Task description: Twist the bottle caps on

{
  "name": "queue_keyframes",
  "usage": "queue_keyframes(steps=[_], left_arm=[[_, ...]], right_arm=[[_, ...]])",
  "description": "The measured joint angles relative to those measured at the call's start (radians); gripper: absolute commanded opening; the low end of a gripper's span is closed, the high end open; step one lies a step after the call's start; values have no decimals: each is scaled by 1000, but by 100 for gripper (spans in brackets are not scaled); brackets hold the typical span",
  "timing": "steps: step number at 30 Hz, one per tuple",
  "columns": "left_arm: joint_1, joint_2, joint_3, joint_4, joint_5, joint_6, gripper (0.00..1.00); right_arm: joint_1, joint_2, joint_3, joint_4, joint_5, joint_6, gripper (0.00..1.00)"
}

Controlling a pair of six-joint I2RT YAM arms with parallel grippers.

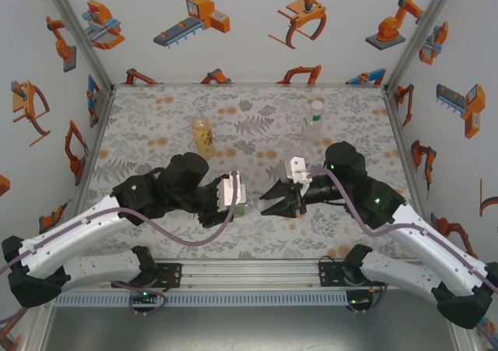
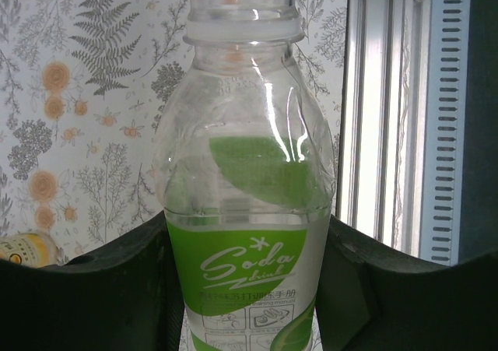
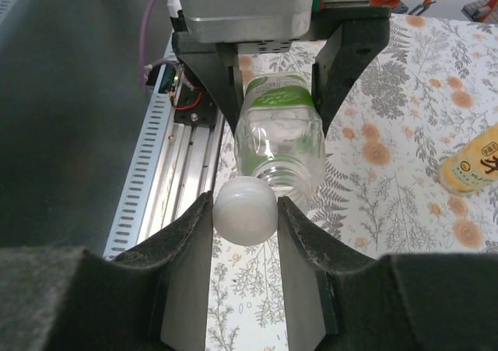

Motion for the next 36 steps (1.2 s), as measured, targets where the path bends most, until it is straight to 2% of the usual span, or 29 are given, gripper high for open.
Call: queue_keyframes(steps=[22,36], left_arm=[[2,-6,0,1,14,-3,0],[8,0,0,21,61,-3,0]], right_arm=[[31,-7,0,32,111,0,0],[45,-34,0,19,181,0,0]])
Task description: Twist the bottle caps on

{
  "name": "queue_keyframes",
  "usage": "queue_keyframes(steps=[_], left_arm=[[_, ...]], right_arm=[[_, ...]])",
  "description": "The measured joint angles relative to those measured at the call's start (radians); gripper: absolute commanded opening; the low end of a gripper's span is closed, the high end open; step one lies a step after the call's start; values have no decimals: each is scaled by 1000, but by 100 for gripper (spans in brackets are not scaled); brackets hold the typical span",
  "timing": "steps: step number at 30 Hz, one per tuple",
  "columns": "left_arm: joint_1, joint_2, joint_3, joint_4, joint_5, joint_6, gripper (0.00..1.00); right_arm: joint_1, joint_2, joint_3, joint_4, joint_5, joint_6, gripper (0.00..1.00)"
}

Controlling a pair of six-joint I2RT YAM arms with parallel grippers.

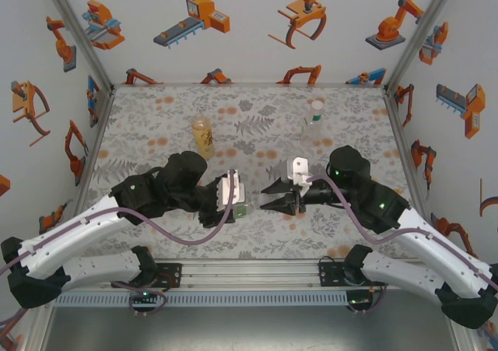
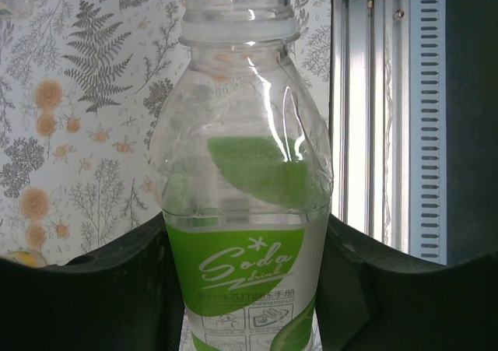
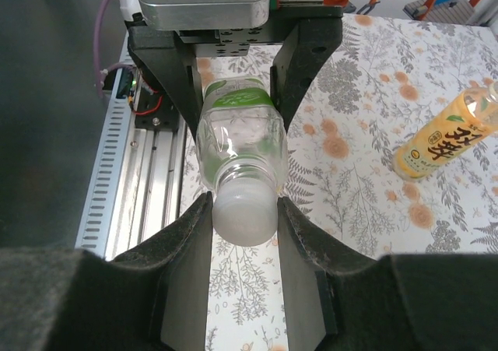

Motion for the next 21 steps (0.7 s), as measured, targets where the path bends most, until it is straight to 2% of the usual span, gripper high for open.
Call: queue_keyframes(steps=[21], left_arm=[[-1,23,0,-24,69,27,0]], right_arm=[[-3,49,53,-95,-114,-53,0]])
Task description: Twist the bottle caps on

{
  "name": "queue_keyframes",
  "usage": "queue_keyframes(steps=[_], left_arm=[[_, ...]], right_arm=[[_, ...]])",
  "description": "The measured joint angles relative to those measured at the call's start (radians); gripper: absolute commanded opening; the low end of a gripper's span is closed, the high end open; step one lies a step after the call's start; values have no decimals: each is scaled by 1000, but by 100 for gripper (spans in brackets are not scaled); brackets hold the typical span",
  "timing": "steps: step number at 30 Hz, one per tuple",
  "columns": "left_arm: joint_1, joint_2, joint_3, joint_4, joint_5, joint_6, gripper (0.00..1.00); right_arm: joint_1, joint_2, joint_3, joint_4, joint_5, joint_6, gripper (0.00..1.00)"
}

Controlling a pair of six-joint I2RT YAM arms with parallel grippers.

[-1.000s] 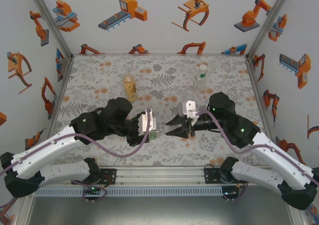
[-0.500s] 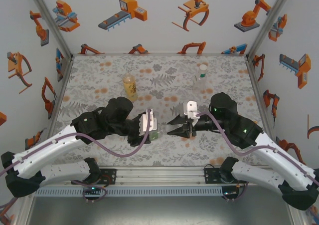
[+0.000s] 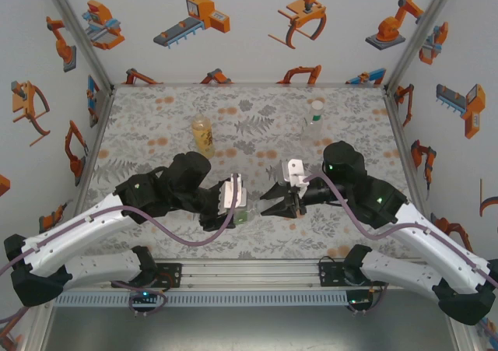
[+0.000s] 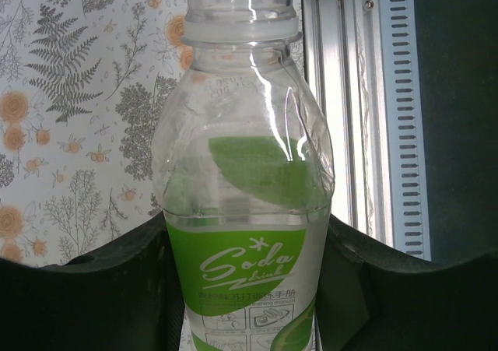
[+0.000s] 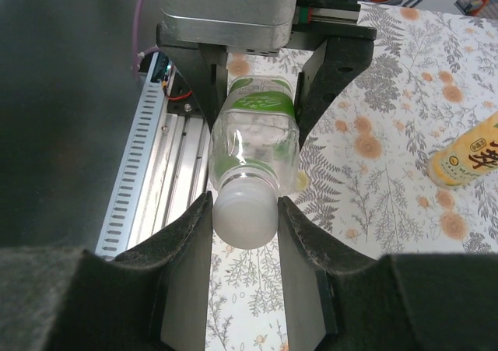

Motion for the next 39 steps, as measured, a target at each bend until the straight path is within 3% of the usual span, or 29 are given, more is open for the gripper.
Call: queue_keyframes(steps=[10,20,29,39], left_arm=[[-1,-3,0,5,11,-2,0],[-5,-47,-68,85,-49,-39,0],[-6,-54,-86,153,-163,-73,0],[-2,-53,-94,123,-290,-82,0]], right_arm=[[0,-5,0,6,-14,16,0],[0,-38,-88,148,100,325,0],[2,-35,-93,156,359,753,0],[-4,77,-53,61,521,1445,0]])
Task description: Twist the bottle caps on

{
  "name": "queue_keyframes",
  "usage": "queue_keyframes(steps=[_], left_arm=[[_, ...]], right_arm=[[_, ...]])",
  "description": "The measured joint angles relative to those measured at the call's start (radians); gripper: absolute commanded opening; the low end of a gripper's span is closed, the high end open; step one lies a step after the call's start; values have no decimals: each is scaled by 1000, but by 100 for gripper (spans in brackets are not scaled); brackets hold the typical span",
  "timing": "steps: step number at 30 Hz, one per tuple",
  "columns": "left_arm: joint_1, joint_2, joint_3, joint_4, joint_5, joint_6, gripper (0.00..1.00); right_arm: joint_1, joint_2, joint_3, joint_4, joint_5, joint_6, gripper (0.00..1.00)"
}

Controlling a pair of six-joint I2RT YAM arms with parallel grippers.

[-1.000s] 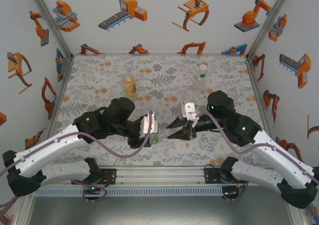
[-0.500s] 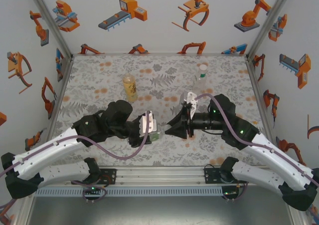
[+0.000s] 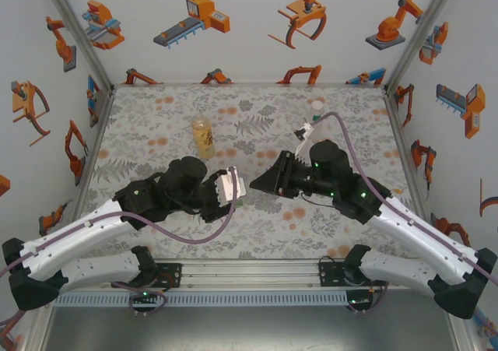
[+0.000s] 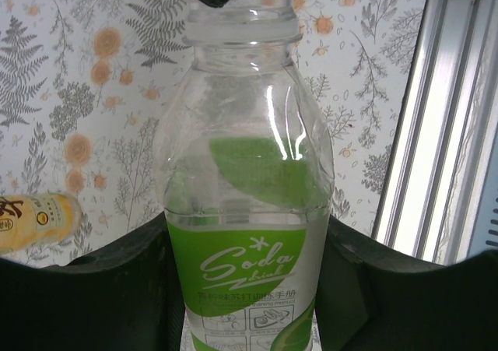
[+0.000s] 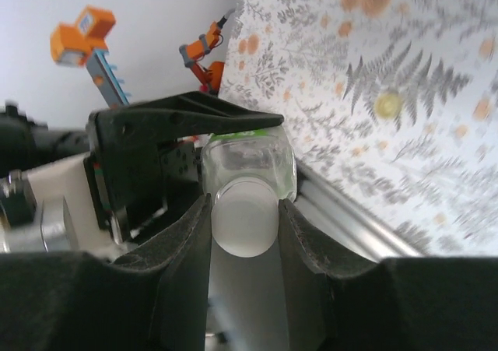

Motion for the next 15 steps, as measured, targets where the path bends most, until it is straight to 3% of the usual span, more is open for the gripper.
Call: queue_keyframes(steps=[6,10,15], left_arm=[[2,9,0,14,-23,0,0],[3,16,0,36,-27,0,0],[3,16,0,84,-21,-3,0]], right_arm=[[3,-8,-14,-16,64,251,0],[7,-16,-11,-17,100,259,0],[11,-35,20,-24,133,163,0]])
